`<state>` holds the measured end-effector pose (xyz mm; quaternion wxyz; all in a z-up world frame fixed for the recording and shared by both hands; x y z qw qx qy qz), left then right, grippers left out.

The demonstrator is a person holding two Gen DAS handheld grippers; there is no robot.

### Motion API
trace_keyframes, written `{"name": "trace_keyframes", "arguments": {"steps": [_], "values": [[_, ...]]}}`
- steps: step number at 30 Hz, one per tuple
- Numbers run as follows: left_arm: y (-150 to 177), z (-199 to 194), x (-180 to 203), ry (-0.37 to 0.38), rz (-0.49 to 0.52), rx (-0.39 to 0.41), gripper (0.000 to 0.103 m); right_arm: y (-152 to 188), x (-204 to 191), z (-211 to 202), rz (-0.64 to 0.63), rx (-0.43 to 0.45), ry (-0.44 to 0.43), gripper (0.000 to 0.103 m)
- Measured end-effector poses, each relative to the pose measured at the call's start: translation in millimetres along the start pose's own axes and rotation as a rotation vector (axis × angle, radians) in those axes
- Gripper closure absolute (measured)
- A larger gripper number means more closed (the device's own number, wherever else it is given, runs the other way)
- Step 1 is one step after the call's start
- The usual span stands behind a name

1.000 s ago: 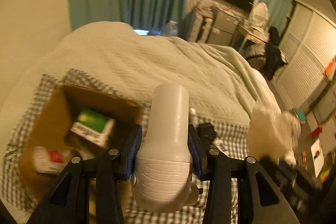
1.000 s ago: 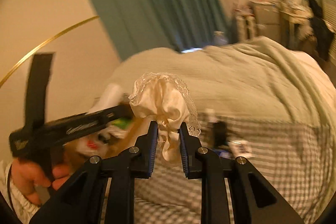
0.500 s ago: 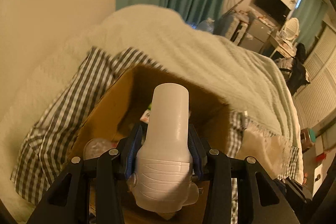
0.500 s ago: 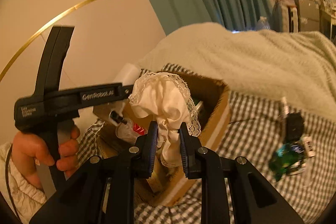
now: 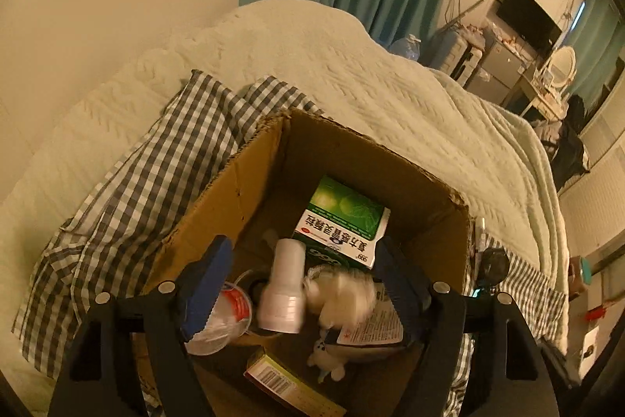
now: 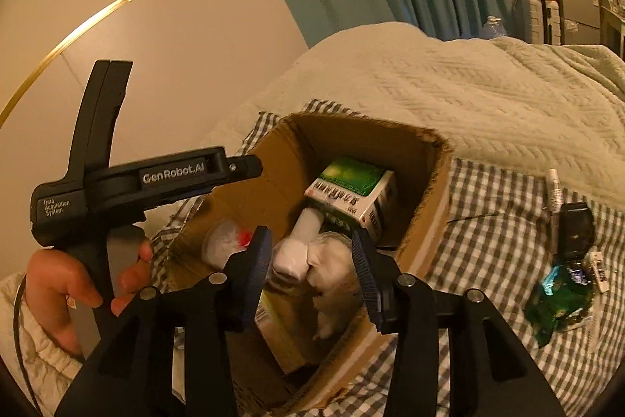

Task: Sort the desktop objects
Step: 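Carry the spray bottle and scrunchie over the cardboard box and open both tools, then move both tools back to the items on the sheet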

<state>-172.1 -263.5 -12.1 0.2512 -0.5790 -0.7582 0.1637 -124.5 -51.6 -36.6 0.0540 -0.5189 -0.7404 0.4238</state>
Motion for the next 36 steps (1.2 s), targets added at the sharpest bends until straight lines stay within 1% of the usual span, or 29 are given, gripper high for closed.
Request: {"name": "trace_keyframes", "arguments": {"steps": [3, 5, 8, 9, 11, 14, 16, 18, 19, 21, 24, 26, 28, 31, 33, 36], "values": [[3, -9, 15, -0.024, 0.029, 0.018, 0.025, -2, 6, -18, 0.004, 0.022, 0.024, 0.061], [6, -17, 28, -0.028, 0.043, 0.031, 0.025, -3, 11, -36, 0.005, 0.041, 0.049, 0.061], [13, -31, 59, -0.032, 0.057, 0.058, 0.023, -4, 23, -64, 0.011, 0.071, 0.093, 0.060], [16, -34, 68, -0.029, 0.059, 0.066, 0.023, -4, 30, -75, 0.018, 0.085, 0.106, 0.060], [26, -40, 91, -0.012, 0.063, 0.080, 0.020, -5, 46, -92, 0.039, 0.109, 0.132, 0.054], [48, -40, 126, 0.023, 0.054, 0.098, 0.019, 0, 76, -123, 0.080, 0.141, 0.184, 0.053], [65, -32, 149, 0.031, 0.083, 0.084, 0.019, 5, 100, -144, 0.109, 0.158, 0.230, 0.053], [83, -18, 174, 0.013, 0.146, 0.048, 0.019, 15, 118, -162, 0.139, 0.172, 0.262, 0.053], [89, -12, 185, 0.005, 0.170, 0.035, 0.019, 21, 133, -172, 0.161, 0.177, 0.284, 0.053], [102, -2, 201, 0.007, 0.191, 0.018, 0.019, 27, 153, -185, 0.183, 0.179, 0.328, 0.053], [121, 16, 224, 0.036, 0.187, -0.017, 0.019, 40, 184, -197, 0.200, 0.160, 0.400, 0.053], [131, 28, 236, 0.042, 0.191, -0.038, 0.019, 50, 205, -204, 0.225, 0.146, 0.424, 0.053], [143, 40, 251, 0.037, 0.214, -0.049, 0.019, 56, 224, -202, 0.269, 0.139, 0.419, 0.053], [161, 65, 263, 0.017, 0.236, -0.077, 0.019, 64, 240, -193, 0.303, 0.122, 0.415, 0.053], [171, 81, 264, 0.009, 0.209, -0.098, 0.019, 66, 247, -184, 0.303, 0.111, 0.408, 0.053], [180, 100, 260, 0.023, 0.162, -0.115, 0.019, 73, 254, -170, 0.298, 0.091, 0.386, 0.052]]}}
Point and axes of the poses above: each gripper's, at about its wrist camera, not at the fingertips, and z roughly the way its jaws point, x to its right, y to its underside, the point moved 2 cm from there along z, roughly the way its jaws point, and after that the axes turned 2 degrees about -z, right-handed, at the moved point
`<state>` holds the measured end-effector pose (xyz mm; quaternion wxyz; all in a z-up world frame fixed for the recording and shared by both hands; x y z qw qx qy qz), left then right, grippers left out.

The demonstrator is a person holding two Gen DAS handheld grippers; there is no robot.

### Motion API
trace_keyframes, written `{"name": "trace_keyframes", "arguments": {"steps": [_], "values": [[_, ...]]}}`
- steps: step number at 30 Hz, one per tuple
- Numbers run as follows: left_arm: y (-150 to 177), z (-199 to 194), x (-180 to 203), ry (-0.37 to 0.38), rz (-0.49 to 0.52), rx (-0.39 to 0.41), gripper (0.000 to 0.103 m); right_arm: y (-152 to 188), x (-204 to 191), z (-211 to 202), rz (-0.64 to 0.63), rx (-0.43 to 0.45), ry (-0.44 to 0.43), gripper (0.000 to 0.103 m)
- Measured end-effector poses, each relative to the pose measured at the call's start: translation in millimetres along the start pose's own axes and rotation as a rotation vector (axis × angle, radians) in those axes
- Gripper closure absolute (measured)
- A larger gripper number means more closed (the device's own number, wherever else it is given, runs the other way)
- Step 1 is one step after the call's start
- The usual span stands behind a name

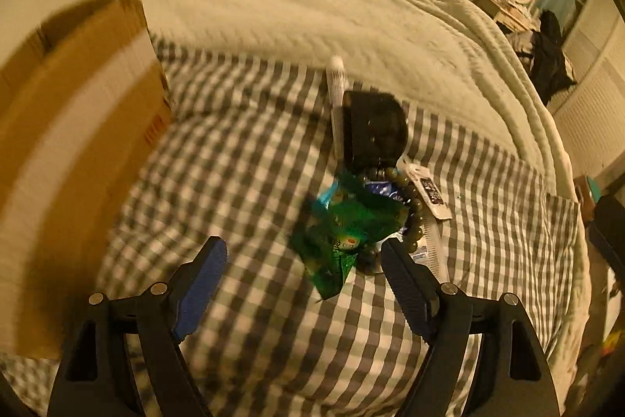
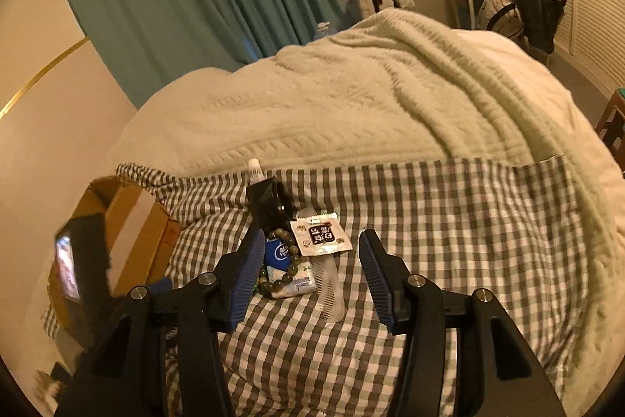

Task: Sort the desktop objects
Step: 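Move both tools back to the items on the sheet, then grasp the green snack packet with the left tool while the right tool grasps the white sachet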

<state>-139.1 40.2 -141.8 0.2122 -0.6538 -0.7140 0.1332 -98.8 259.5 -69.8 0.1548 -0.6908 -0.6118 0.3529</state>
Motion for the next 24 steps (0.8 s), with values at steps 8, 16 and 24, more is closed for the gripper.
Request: {"name": "trace_keyframes", "arguments": {"steps": [8, 16, 24], "values": [[-1, 31, 12, 0.013, 0.022, -0.001, 0.019, 13, 7, 59, -0.015, -0.066, -0.021, 0.050], [-12, 53, -5, 0.076, -0.032, 0.007, 0.043, 18, 14, 114, -0.011, -0.137, -0.030, 0.044], [-23, 64, -29, 0.082, -0.085, -0.005, 0.057, 19, 18, 159, 0.003, -0.187, -0.047, 0.040]]}}
Point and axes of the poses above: each gripper's, at about its wrist camera, not at the fingertips, and z roughly the way its jaws point, x to its right, y to its underside, the point moved 2 cm from there along z, roughly the way its jaws point, and after that the axes turned 2 degrees about -z, right-handed, at the moved point
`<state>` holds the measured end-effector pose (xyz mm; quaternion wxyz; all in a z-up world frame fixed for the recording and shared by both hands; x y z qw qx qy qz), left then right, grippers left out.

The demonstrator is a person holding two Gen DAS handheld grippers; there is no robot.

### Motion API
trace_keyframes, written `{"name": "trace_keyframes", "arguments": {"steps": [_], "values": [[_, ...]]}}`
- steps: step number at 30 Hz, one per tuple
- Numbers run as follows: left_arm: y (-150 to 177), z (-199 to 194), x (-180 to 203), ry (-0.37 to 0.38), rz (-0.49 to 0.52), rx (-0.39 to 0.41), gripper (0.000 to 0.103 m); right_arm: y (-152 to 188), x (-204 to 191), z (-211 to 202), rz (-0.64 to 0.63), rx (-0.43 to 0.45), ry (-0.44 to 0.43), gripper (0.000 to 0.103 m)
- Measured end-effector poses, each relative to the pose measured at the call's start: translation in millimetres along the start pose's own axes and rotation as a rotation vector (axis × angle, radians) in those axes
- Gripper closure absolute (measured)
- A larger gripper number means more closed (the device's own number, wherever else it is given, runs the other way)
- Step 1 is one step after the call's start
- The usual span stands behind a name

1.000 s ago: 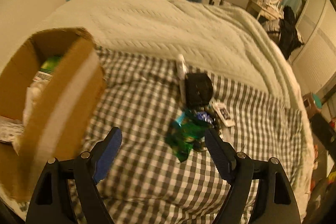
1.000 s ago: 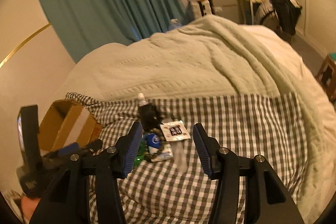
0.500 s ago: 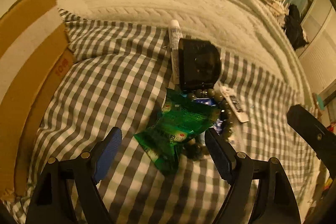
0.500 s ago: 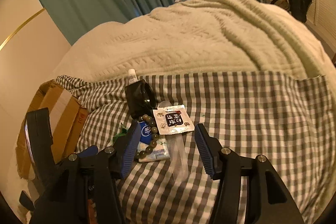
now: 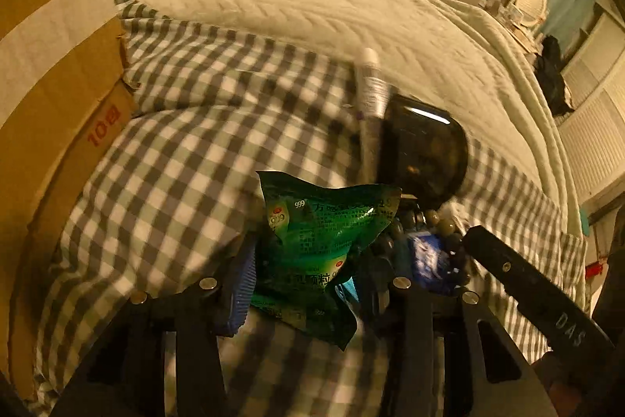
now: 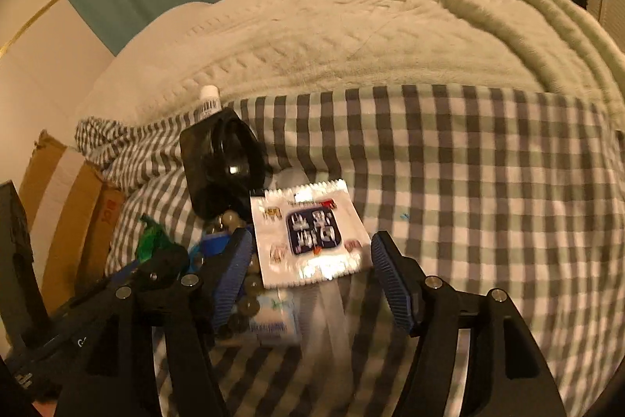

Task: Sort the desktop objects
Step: 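Grasp the green snack packet with the left tool while the right tool grasps the white sachet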

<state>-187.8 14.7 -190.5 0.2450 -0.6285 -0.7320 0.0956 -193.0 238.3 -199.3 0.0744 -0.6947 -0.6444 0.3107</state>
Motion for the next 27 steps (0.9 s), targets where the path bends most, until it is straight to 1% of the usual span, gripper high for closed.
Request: {"name": "trace_keyframes", "arguments": {"steps": [1, 3, 7, 9, 11, 13, 14, 16, 18, 19, 20, 21, 22, 23, 27], "values": [[-1, 1, -3, 0.003, -0.010, -0.003, 0.057, -2, 1, 3, 0.009, -0.002, -0.004, 0.040], [-1, 2, -7, 0.003, -0.021, -0.004, 0.057, -6, 2, 14, -0.004, -0.038, 0.021, 0.040], [0, 3, -7, -0.006, -0.002, -0.002, 0.057, -9, 6, 20, 0.002, -0.040, 0.001, 0.040], [-2, 5, -7, -0.005, -0.003, -0.003, 0.057, -9, 6, 18, 0.000, -0.036, 0.004, 0.045], [-2, 5, -6, -0.004, -0.006, -0.006, 0.057, -8, 8, 16, 0.009, -0.033, 0.010, 0.063], [-2, 4, -9, -0.008, -0.010, -0.010, 0.057, -8, 12, 15, 0.002, -0.045, 0.050, 0.076], [-1, 3, -10, -0.009, -0.011, -0.012, 0.057, -7, 15, 14, -0.005, -0.047, 0.059, 0.076], [1, 1, -13, -0.010, -0.018, -0.016, 0.057, -5, 21, 11, 0.017, -0.046, 0.043, 0.076], [3, -2, -18, -0.008, -0.030, -0.018, 0.057, -3, 23, 9, 0.021, -0.046, 0.046, 0.076], [4, -3, -20, -0.007, -0.036, -0.020, 0.057, -3, 22, 8, 0.011, -0.047, 0.046, 0.071], [4, -4, -21, -0.007, -0.041, -0.021, 0.057, -2, 22, 7, 0.007, -0.049, 0.041, 0.056], [6, -5, -23, -0.008, -0.044, -0.021, 0.057, -2, 20, 6, 0.007, -0.045, 0.025, 0.047], [5, -5, -23, -0.008, -0.044, -0.022, 0.057, -3, 19, 7, 0.009, -0.039, 0.012, 0.036], [6, -6, -23, -0.009, -0.043, -0.022, 0.057, -3, 16, 8, 0.010, -0.030, 0.006, 0.033], [5, -3, -22, -0.011, -0.042, -0.023, 0.057, -5, 10, 16, -0.003, -0.042, 0.010, 0.033]]}}
Point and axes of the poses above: each gripper's, at about its wrist camera, not at the fingertips, and z roughly the way its jaws point, x to its right, y to its underside, the point moved 2 cm from there along z, roughly the way its jaws point, and after that the axes turned 2 degrees about -z, right-handed, at the moved point
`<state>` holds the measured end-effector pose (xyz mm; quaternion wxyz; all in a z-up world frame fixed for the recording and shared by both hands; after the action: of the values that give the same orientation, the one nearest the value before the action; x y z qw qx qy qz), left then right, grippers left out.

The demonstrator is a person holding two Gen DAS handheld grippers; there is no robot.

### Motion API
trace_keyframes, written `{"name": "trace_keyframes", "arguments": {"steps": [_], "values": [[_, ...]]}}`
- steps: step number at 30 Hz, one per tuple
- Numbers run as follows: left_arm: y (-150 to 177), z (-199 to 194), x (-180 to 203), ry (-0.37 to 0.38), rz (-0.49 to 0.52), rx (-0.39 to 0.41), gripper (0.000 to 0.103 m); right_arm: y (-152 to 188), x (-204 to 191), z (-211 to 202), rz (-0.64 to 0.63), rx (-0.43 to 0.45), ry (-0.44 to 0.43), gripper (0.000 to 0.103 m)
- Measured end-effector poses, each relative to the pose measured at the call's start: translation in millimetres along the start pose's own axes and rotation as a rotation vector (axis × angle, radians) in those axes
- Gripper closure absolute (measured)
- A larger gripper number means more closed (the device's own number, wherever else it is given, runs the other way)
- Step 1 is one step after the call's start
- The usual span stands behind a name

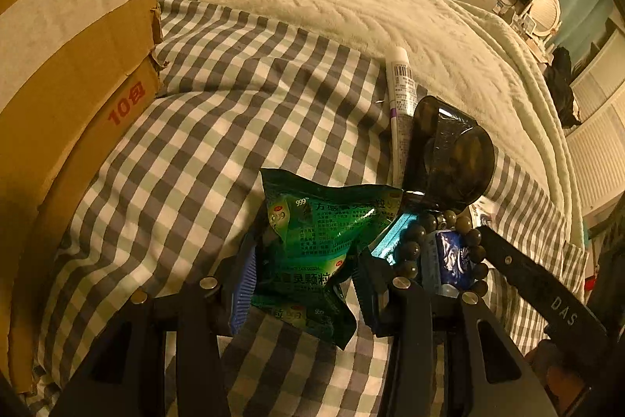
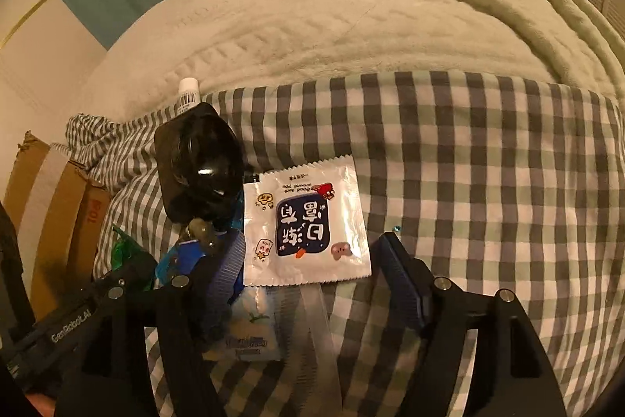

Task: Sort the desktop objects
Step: 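Grasp the green snack packet with the left tool while the right tool grasps the white sachet, then carry the snack packet and sachet into the cardboard box and release them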

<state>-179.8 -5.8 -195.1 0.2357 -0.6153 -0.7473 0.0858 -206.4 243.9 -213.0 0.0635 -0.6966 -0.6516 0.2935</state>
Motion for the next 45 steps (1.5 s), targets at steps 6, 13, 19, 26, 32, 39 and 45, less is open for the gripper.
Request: {"name": "trace_keyframes", "arguments": {"steps": [6, 13, 19, 26, 32, 39, 45], "values": [[1, 5, 1, -0.005, 0.008, 0.000, 0.057, -4, 3, 5, 0.004, 0.007, 0.008, 0.058], [-1, 6, 1, -0.004, 0.014, 0.006, 0.058, -4, 12, -6, -0.018, 0.035, 0.091, 0.098], [-4, 0, 2, 0.005, 0.005, 0.019, 0.067, -10, 17, -31, -0.015, 0.100, 0.113, 0.099], [-13, -37, 5, 0.068, 0.001, 0.065, 0.069, -12, 7, -71, -0.029, 0.136, 0.099, 0.099], [-31, -96, 6, 0.146, -0.013, 0.120, 0.069, -17, -45, -118, -0.085, 0.199, 0.031, 0.099], [-79, -212, -16, 0.132, 0.036, 0.248, 0.069, -23, -152, -192, -0.258, 0.294, -0.070, 0.099], [-116, -288, -87, 0.042, 0.032, 0.311, 0.069, -8, -252, -224, -0.385, 0.332, -0.174, 0.099]]}}
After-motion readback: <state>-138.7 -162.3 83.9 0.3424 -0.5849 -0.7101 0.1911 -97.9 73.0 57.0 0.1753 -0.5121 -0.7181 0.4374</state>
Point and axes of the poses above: each gripper's, at about its wrist camera, not at the fingertips, and z roughly the way its jaws point, x to its right, y to its underside, the point moved 2 cm from there along z, roughly the way its jaws point, and after that the axes turned 2 degrees about -z, right-handed, at the moved point
